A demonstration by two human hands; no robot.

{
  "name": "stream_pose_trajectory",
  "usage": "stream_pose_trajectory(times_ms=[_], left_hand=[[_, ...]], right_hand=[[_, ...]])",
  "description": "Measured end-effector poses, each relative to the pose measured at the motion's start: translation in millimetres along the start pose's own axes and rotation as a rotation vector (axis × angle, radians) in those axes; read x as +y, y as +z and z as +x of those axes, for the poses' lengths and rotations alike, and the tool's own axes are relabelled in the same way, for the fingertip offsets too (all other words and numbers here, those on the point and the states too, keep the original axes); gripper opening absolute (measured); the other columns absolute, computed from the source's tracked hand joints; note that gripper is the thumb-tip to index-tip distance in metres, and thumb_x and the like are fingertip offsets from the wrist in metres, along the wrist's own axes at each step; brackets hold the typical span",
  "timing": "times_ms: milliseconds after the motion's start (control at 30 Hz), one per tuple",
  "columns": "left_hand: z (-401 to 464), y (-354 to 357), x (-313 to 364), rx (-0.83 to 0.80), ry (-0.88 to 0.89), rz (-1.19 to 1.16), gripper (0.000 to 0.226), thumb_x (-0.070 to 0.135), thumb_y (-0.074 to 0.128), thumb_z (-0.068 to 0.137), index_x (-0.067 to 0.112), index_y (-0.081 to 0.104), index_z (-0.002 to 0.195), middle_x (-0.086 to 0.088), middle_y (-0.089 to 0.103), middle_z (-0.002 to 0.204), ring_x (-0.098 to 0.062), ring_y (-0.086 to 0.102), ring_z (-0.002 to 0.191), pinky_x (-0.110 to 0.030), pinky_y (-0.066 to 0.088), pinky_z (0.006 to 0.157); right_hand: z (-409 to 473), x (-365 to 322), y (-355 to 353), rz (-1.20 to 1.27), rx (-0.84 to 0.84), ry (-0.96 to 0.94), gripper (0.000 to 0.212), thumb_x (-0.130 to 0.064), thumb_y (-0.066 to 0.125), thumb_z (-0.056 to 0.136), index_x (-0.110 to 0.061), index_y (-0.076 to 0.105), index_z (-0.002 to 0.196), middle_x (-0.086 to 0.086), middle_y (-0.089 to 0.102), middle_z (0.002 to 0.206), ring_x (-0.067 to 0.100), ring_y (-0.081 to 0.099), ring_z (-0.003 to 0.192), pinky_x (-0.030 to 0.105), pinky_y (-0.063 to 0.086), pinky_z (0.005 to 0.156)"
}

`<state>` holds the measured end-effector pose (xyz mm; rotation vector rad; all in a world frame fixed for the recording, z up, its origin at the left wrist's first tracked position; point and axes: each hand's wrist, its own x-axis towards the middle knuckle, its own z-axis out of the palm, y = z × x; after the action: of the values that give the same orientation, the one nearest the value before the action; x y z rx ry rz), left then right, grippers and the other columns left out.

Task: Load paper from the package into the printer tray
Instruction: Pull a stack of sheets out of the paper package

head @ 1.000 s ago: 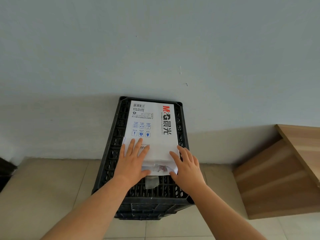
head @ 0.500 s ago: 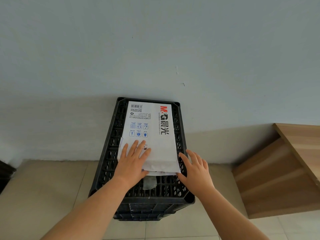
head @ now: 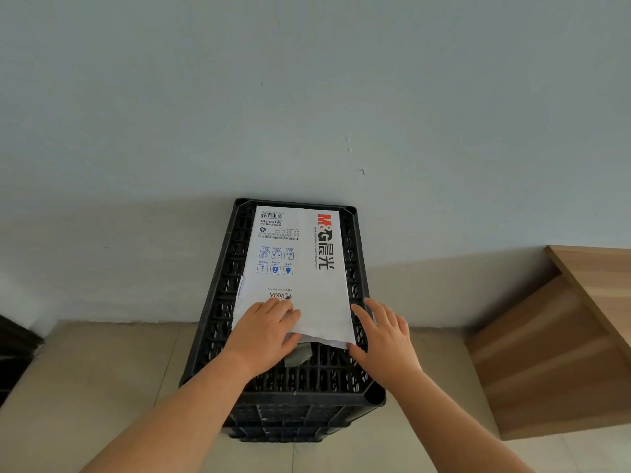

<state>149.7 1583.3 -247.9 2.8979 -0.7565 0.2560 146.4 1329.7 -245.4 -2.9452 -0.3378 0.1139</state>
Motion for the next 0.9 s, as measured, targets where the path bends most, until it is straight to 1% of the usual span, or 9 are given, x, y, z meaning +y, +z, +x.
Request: stream_pose_trajectory(times_ms=[167, 267, 367, 433, 567, 667, 733, 800, 900], left_hand=[[8.0, -10.6, 1.2, -0.003, -0.020, -0.021, 0.049, 0.044, 0.027, 0.090, 0.019, 0.067, 0.105, 0.004, 0.061, 0.099, -0.015, 0.056, 0.089, -0.033, 0.051, 0.076], [16.1, -17.6, -1.0, 0.008, -0.015, -0.011, 0.049, 0.045, 0.028, 0.091, 0.020, 0.069, 0.097, 0.004, 0.063, 0.091, -0.016, 0.058, 0.084, -0.033, 0.050, 0.072], [23.0, -23.3, -3.7, -0.012, -0.008, 0.011, 0.052, 0.049, 0.027, 0.091, 0.021, 0.071, 0.092, 0.005, 0.066, 0.085, -0.017, 0.060, 0.079, -0.034, 0.049, 0.071], [26.8, -28.5, -2.7, -0.024, -0.021, 0.008, 0.057, 0.051, 0.024, 0.090, 0.020, 0.071, 0.098, 0.004, 0.070, 0.088, -0.018, 0.062, 0.082, -0.036, 0.048, 0.075], [30.9, -35.7, -0.1, -0.051, -0.074, -0.026, 0.058, 0.053, 0.023, 0.091, 0.021, 0.065, 0.117, 0.002, 0.071, 0.106, -0.018, 0.061, 0.098, -0.036, 0.043, 0.090], [27.5, -36.9, 0.4, 0.048, -0.042, -0.037, 0.054, 0.050, 0.030, 0.089, 0.019, 0.066, 0.114, 0.003, 0.070, 0.106, -0.018, 0.062, 0.100, -0.036, 0.046, 0.089], [21.3, -33.8, -0.1, 0.111, -0.045, 0.002, 0.045, 0.047, 0.039, 0.090, 0.019, 0.066, 0.114, 0.003, 0.067, 0.113, -0.018, 0.058, 0.109, -0.038, 0.045, 0.095], [14.0, -31.9, 0.3, 0.170, -0.061, 0.028, 0.041, 0.044, 0.046, 0.089, 0.020, 0.064, 0.116, 0.001, 0.062, 0.124, -0.021, 0.052, 0.119, -0.042, 0.039, 0.103], [2.9, -33.3, 1.6, 0.263, -0.041, 0.048, 0.036, 0.040, 0.051, 0.088, 0.018, 0.064, 0.113, -0.003, 0.061, 0.121, -0.023, 0.051, 0.115, -0.042, 0.037, 0.101]], right_hand=[[3.5, -12.0, -3.4, 0.060, 0.029, -0.050, 0.067, -0.058, 0.048, 0.087, -0.032, 0.028, 0.145, -0.002, 0.023, 0.157, 0.023, 0.020, 0.144, 0.047, 0.016, 0.118], [10.3, -24.6, -6.6, 0.109, 0.088, -0.080, 0.060, -0.059, 0.047, 0.087, -0.030, 0.040, 0.139, -0.003, 0.029, 0.154, 0.020, 0.025, 0.141, 0.043, 0.018, 0.116], [19.5, -38.9, -11.8, 0.167, 0.112, -0.114, 0.052, -0.055, 0.049, 0.090, -0.029, 0.047, 0.135, -0.003, 0.031, 0.153, 0.019, 0.024, 0.141, 0.040, 0.017, 0.115], [26.5, -46.0, -16.4, 0.200, 0.127, -0.124, 0.044, -0.050, 0.050, 0.092, -0.029, 0.052, 0.130, -0.003, 0.033, 0.152, 0.018, 0.025, 0.141, 0.038, 0.017, 0.115], [36.8, -48.4, -20.7, 0.220, 0.121, -0.135, 0.030, -0.044, 0.052, 0.093, -0.030, 0.061, 0.118, -0.005, 0.036, 0.150, 0.018, 0.027, 0.139, 0.037, 0.018, 0.114], [40.0, -44.8, -20.8, 0.243, 0.106, -0.132, 0.027, -0.043, 0.053, 0.093, -0.028, 0.064, 0.113, -0.006, 0.040, 0.147, 0.016, 0.030, 0.137, 0.037, 0.019, 0.113], [41.5, -43.1, -21.4, 0.253, 0.084, -0.128, 0.027, -0.043, 0.052, 0.093, -0.028, 0.065, 0.111, -0.007, 0.042, 0.145, 0.016, 0.031, 0.136, 0.036, 0.020, 0.112], [42.9, -42.9, -21.7, 0.263, 0.064, -0.125, 0.027, -0.044, 0.052, 0.093, -0.028, 0.065, 0.111, -0.008, 0.044, 0.144, 0.015, 0.032, 0.136, 0.036, 0.020, 0.112], [44.5, -43.0, -21.8, 0.293, 0.056, -0.116, 0.026, -0.044, 0.052, 0.093, -0.029, 0.065, 0.109, -0.009, 0.045, 0.142, 0.014, 0.034, 0.134, 0.036, 0.021, 0.111]])
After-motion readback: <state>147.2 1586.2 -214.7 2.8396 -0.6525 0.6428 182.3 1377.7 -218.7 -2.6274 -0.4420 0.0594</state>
